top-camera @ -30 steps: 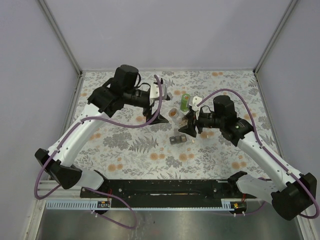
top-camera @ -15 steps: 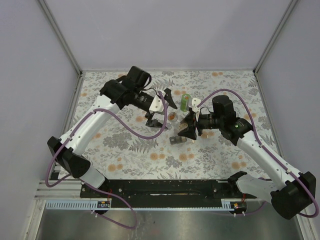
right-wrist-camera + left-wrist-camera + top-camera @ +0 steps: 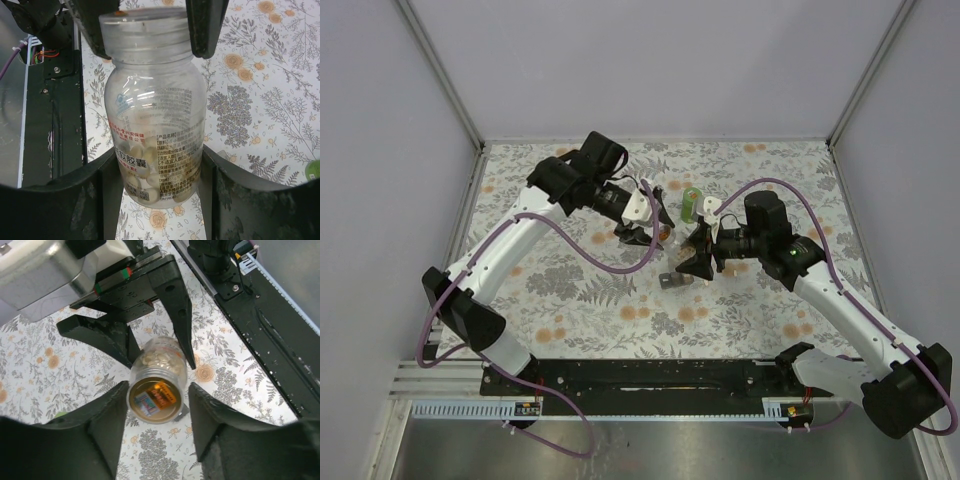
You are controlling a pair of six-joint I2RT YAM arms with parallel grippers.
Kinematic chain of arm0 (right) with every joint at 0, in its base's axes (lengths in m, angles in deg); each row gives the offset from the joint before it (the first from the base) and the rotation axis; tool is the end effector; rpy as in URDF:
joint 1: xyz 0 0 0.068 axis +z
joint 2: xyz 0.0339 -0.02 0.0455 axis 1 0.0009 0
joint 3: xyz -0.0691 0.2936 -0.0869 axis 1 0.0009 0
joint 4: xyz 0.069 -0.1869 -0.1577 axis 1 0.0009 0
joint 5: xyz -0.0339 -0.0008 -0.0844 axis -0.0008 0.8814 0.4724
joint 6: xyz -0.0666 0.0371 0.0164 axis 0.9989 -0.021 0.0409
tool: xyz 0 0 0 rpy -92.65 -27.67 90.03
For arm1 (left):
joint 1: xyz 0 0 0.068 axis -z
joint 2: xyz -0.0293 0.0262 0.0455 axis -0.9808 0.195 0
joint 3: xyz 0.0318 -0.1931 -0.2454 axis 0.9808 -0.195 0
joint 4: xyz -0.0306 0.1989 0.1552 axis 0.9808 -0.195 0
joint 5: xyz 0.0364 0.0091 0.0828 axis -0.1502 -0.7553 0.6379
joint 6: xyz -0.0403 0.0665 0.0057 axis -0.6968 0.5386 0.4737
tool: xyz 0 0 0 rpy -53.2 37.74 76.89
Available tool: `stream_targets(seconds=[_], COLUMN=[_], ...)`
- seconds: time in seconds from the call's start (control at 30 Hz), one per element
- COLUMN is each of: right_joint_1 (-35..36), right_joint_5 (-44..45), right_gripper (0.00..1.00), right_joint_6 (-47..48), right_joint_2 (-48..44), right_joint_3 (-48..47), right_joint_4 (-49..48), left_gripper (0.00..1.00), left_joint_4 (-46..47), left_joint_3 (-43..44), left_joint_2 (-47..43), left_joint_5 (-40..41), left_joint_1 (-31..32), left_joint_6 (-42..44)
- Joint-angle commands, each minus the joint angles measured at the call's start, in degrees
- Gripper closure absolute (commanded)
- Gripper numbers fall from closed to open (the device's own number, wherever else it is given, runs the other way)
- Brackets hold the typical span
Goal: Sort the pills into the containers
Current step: Unscrew the lid of the pill bottle.
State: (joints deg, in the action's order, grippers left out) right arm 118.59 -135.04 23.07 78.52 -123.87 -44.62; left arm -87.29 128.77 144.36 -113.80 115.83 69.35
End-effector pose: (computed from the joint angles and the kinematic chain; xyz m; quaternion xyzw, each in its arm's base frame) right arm 0.1736 0.1510 0.3500 -0.5263 0.6182 0.3715 0.4505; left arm 0.2150 -0.2361 0.4346 0.7421 0.3702 -0.3985 0.3917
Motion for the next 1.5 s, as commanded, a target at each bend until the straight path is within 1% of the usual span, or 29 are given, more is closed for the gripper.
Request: stream_targets(seconds=[0.0,0.03,0.17,0.2,0.3,0.37,0.47,0.57,0.63,0.67,0.77,0.9,0.93,1.03,1.17,1.27,1.3,1.33,1.43,1.47], right_joint_1=[-0.3,-0.3,-0.3,-0.2,-0.3,-0.3,-0.3,-0.2,-0.3,-0.3,-0.3,-0.3,-0.3,-0.3,-0.3,-0.3,-0.3,-0.3,-0.3,-0.3], right_joint_5=[-1.3,-1.0,0.8,1.1,3.4,4.8,6.8,8.8,9.7,10.1,11.2,12.3,12.5,13.0,13.4,13.6,13.6,13.7,13.6,13.7], right_gripper=[0.98,0.98,0.98,0.98,0.99,0.98,0.98,0.98,0.99,0.99,0.98,0.99,0.99,0.99,0.99,0.98,0.99,0.99,0.99,0.98], right_joint_6=[0.3,0.2,0.0,-0.2,-0.7,-1.0,-1.4,-1.8,-2.0,-2.1,-2.3,-2.2,-2.2,-2.2,-2.2,-2.1,-2.1,-2.0,-2.1,-2.0], right_joint_2=[-0.7,-0.8,-1.0,-1.2,-1.9,-2.3,-2.5,-2.9,-3.2,-3.3,-3.3,-3.4,-3.4,-3.5,-3.6,-3.9,-3.8,-3.8,-3.7,-3.5], right_joint_3=[-2.2,-2.2,-1.9,-1.7,-1.2,-0.9,-0.8,-0.4,-0.1,-0.1,0.0,0.0,0.0,0.1,0.3,0.4,0.4,0.3,0.3,0.3], right_joint_4=[-1.8,-1.9,-2.9,-3.1,-4.4,-5.2,-5.8,-6.8,-7.4,-7.7,-8.1,-8.3,-8.4,-8.5,-8.7,-8.8,-8.9,-8.8,-8.8,-8.9], left_gripper=[0.59,0.69,0.91,0.94,0.97,1.00,1.00,1.00,1.00,1.00,1.00,1.00,1.00,1.00,1.00,1.00,0.95,0.88,0.74,0.72], left_joint_4=[0.2,0.3,4.8,6.4,11.7,18.4,24.5,27.8,31.1,32.4,34.1,33.5,33.0,30.0,25.9,25.6,25.6,25.6,26.6,26.6], left_joint_3=[2.8,3.0,2.3,1.9,-1.2,-3.9,-7.2,-9.2,-10.5,-11.0,-11.6,-10.1,-9.3,-5.5,-1.9,-2.0,-2.1,-2.5,-3.7,-3.8], left_joint_2=[0.7,0.8,0.4,0.1,-1.4,-2.6,-4.4,-5.7,-6.4,-6.8,-7.3,-6.6,-6.2,-4.2,-1.4,-1.3,-1.4,-1.8,-2.8,-2.8], left_joint_5=[-3.3,-3.1,-2.1,-1.9,-0.3,3.3,8.7,11.9,15.8,17.2,21.1,25.6,26.5,28.3,29.1,30.3,31.7,32.7,34.1,34.2], left_joint_1=[0.3,0.2,0.2,0.3,0.5,1.2,1.9,2.1,2.0,2.1,2.2,2.3,2.3,2.4,2.4,2.7,3.1,3.2,3.2,3.2], left_joint_6=[-0.2,-0.8,-7.3,-9.5,-16.5,-25.0,-33.5,-40.7,-49.6,-52.3,-59.6,-66.8,-70.4,-76.2,-82.0,-84.8,-85.2,-86.0,-88.4,-89.0])
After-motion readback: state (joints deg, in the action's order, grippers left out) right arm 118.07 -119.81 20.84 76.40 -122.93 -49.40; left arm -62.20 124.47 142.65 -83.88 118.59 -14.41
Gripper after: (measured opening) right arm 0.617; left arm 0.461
